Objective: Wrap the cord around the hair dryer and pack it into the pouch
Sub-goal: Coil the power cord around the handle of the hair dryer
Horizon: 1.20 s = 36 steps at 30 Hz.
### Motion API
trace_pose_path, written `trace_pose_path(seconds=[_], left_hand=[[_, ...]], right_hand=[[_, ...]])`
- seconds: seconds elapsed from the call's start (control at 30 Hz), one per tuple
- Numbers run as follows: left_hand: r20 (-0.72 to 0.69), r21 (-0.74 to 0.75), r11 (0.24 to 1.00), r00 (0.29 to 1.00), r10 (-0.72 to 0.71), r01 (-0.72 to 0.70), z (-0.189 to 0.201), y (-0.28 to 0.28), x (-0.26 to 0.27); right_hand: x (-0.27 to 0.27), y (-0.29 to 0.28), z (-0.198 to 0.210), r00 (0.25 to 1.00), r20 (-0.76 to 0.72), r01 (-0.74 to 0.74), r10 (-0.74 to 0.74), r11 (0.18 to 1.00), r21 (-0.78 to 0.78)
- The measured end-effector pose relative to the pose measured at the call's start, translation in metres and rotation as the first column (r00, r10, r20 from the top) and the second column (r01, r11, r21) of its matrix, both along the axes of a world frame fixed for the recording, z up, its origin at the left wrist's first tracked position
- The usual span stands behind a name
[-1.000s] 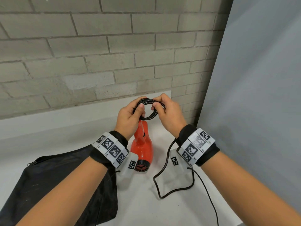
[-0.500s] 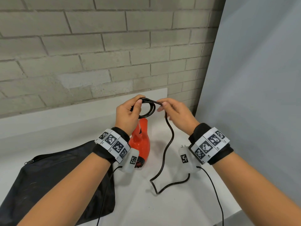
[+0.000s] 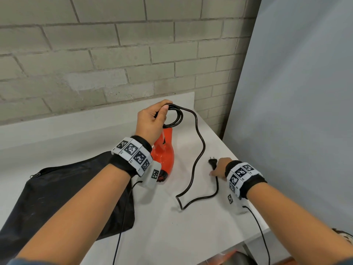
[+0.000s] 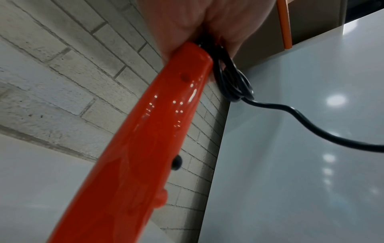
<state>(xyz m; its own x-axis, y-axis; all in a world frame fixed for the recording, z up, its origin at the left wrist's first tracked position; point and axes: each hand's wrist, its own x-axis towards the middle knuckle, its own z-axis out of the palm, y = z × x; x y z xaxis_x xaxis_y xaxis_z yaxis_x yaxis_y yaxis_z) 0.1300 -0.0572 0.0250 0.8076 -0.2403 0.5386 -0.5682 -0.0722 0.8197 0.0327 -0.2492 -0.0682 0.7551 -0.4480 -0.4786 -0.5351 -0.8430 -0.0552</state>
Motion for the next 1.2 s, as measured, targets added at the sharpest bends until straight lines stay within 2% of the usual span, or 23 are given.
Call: trace_pose_path(seconds=[0.27,0.37,0.43,0.5,0.6,0.67,0.77,0.83,1.03,1.2], left_hand=[[-0.008,0.020,1.000,1.000,0.009,-0.009,0.002,0.002,-0.004],[-0.020,0.004,1.000,1.000,-0.007,0.007,0.003,0.001,-0.007],[-0.027,-0.002,1.000,0.999,-0.031,0.031,0.003,-0.001,-0.009],[-0.007,0.010,0.999,0.999,-0.040,0.040,0.001,-0.003,-0.009],[0.005,0.016,1.000,1.000,-0.015,0.015,0.001,-0.005,-0.006],[0.004,0.014,1.000,1.000,-0.006,0.005,0.001,-0.007,-0.003],[0.033,0.020,1.000,0.999,-0.019,0.018,-0.002,-0.008,0.002],[0.075,0.040,0.999,0.997,-0.033,0.030,-0.004,-0.009,0.003],[0.126,0.078,0.995,0.990,-0.070,0.061,-0.006,-0.008,0.009],[0.140,0.102,0.990,0.984,-0.108,0.094,-0.008,-0.009,0.003]], right_hand=[[0.008,0.009,-0.003,0.990,0.125,0.069,-0.073,0.997,0.036],[0.009,0.012,0.011,0.944,0.316,0.065,-0.095,0.992,0.104],[0.007,0.016,0.026,0.839,0.530,0.022,-0.123,0.981,0.193],[0.002,0.024,0.044,0.693,0.702,-0.033,-0.168,0.964,0.264],[-0.010,0.039,0.062,0.482,0.848,-0.127,-0.220,0.940,0.316],[-0.018,0.048,0.068,0.406,0.890,-0.211,-0.206,0.927,0.311],[-0.025,0.062,0.074,0.388,0.908,-0.336,-0.157,0.894,0.297],[-0.021,0.069,0.079,0.382,0.913,-0.361,-0.145,0.885,0.292],[-0.004,0.078,0.091,0.280,0.932,-0.198,-0.231,0.936,0.291],[-0.003,0.081,0.098,0.335,0.909,-0.227,-0.250,0.915,0.335]])
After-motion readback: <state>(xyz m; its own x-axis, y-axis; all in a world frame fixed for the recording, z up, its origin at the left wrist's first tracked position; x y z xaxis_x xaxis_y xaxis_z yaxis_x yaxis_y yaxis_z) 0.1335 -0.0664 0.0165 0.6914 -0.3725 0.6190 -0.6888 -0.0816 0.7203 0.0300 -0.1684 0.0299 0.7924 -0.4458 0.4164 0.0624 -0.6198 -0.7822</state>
